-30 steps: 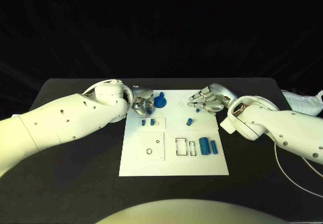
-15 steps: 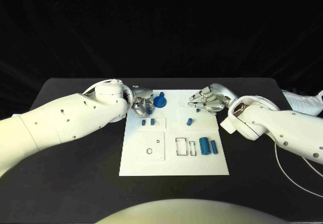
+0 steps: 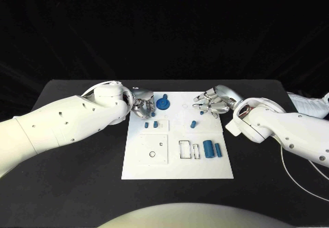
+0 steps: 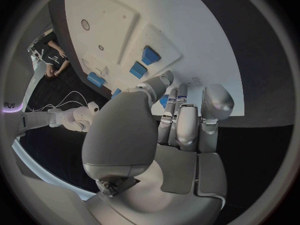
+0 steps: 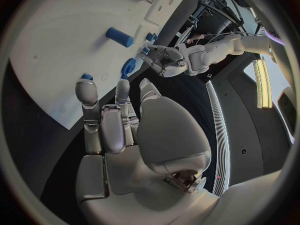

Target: Assemble the parts on the task board

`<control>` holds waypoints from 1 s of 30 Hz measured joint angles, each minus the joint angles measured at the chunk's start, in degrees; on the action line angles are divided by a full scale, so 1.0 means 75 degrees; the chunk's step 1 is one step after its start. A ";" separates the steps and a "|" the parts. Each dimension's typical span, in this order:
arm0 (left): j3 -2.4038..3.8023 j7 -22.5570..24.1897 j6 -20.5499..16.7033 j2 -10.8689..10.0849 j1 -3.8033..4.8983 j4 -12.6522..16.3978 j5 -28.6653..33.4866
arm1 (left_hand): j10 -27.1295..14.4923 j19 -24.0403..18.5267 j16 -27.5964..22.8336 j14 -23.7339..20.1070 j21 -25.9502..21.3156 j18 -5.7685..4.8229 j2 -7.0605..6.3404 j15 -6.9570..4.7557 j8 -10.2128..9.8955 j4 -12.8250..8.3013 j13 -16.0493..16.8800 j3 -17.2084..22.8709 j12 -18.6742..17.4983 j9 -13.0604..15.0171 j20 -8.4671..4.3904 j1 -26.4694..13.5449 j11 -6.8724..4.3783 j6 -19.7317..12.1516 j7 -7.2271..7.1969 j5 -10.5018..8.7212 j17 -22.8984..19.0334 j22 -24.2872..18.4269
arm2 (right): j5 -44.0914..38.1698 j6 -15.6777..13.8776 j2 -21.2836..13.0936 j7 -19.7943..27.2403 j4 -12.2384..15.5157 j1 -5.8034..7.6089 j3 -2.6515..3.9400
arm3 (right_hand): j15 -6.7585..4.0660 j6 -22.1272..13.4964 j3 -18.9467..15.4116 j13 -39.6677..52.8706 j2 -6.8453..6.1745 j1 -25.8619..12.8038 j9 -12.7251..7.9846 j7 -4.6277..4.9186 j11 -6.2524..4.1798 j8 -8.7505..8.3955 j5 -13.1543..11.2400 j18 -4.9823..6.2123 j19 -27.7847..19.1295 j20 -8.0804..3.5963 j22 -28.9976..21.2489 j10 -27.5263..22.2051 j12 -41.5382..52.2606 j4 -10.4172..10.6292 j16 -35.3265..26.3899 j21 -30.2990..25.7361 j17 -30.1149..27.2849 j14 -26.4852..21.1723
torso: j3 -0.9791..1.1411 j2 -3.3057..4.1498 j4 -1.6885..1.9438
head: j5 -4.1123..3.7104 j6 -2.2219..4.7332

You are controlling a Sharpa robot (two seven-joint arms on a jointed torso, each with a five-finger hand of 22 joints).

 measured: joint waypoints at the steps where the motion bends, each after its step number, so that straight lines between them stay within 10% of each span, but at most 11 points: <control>1: 0.0000 0.0001 -0.0023 -0.0022 0.0000 0.0011 0.0000 | -0.0053 0.0000 -0.0034 0.0000 -0.0016 0.0000 0.0000 0.0000 0.0000 0.0000 0.0000 0.0000 0.0000 0.0000 0.0000 0.0000 0.0004 -0.0015 -0.0015 0.0000 -0.0030 0.0000 | 0.0000 -0.0002 -0.0001 0.0002 -0.0011 0.0000 0.0000 | 0.0000 -0.0009 -0.0024 -0.0173 0.0021 0.0050 0.0000 -0.0009 0.0021 0.0000 0.0000 0.0000 0.0000 0.0000 -0.0064 -0.0073 -0.0173 0.0024 -0.0103 -0.0055 -0.0101 0.0000 | 0.0000 -0.0001 0.0001 | 0.0001 0.0002; 11: 0.0004 0.0058 -0.0398 -0.0275 0.0001 0.0226 0.0006 | -0.0134 0.0000 -0.0044 -0.0029 -0.0143 0.0000 0.0059 0.0028 0.0000 -0.0090 -0.0010 0.0096 -0.0041 0.0021 0.0000 0.0180 0.0028 -0.0055 -0.0056 0.0000 -0.0075 -0.0001 | -0.0026 -0.0016 0.0004 0.0042 -0.0117 0.0000 0.0000 | 0.0054 -0.0039 -0.0152 -0.1413 0.0089 0.0401 0.0006 0.0027 0.0073 0.0000 0.0000 -0.0001 0.0027 0.0026 -0.0193 -0.0265 -0.1192 0.0031 -0.0396 -0.0170 -0.0348 -0.0001 | -0.0004 -0.0006 0.0001 | 0.0021 0.0034; 17: 0.0027 0.0145 -0.1032 -0.0639 0.0005 0.0393 0.0497 | 0.0095 -0.0054 -0.0110 -0.0029 -0.0282 0.0001 0.0204 0.0028 0.0158 -0.0104 0.0005 0.0511 0.0093 0.0066 0.0000 0.0325 0.0004 0.0377 0.0039 0.0000 -0.0172 -0.0002 | -0.0260 -0.0023 -0.0012 0.0081 -0.0149 0.0000 0.0000 | 0.0054 0.0090 0.0287 -0.2124 0.0132 0.1371 0.0015 0.0014 0.0034 0.0059 -0.0315 0.0000 0.0210 -0.0012 0.0044 -0.0359 -0.1869 -0.0513 -0.0408 -0.0059 -0.0350 -0.0001 | -0.0005 -0.0007 -0.0001 | 0.0034 0.0080; 24: 0.0018 0.0369 -0.2054 -0.1194 0.0012 0.0755 0.3050 | 0.0266 -0.0639 -0.0980 -0.0584 -0.1964 0.0262 0.0147 0.0001 0.0206 -0.0085 0.0017 0.0836 0.0258 0.0054 -0.0036 0.0268 -0.0010 0.0550 0.0082 0.0000 -0.1606 -0.0554 | -0.1564 0.0001 -0.0142 0.0061 -0.0107 0.0101 -0.0002 | 0.0054 0.0508 0.0831 -0.3294 -0.0080 0.1780 0.0014 0.0028 0.0115 0.0060 -0.0431 -0.0001 0.0362 -0.0001 0.0491 -0.0081 -0.2980 -0.0823 -0.0318 0.0305 -0.0252 -0.0001 | -0.0005 -0.0013 0.0004 | -0.0034 0.0201; 30: -0.0161 0.1240 -0.2947 -0.1596 -0.0119 0.1322 0.6563 | 0.0347 -0.1131 -0.1723 -0.1058 -0.3313 0.0415 0.0076 0.0018 0.0165 0.0197 0.0038 0.0548 0.0463 0.0035 -0.0003 -0.0128 -0.0040 0.0551 0.0082 0.0000 -0.2734 -0.1127 | -0.3372 0.0307 -0.0124 -0.0162 -0.0065 0.0211 0.0009 | 0.0138 0.0737 0.1064 -0.3996 -0.0285 0.1596 0.0014 -0.0036 0.0169 0.0059 -0.0598 -0.0001 0.0389 0.0026 0.0563 -0.0180 -0.3628 -0.0738 -0.0284 0.0348 -0.0242 -0.0004 | -0.0028 -0.0013 0.0016 | -0.0189 0.0331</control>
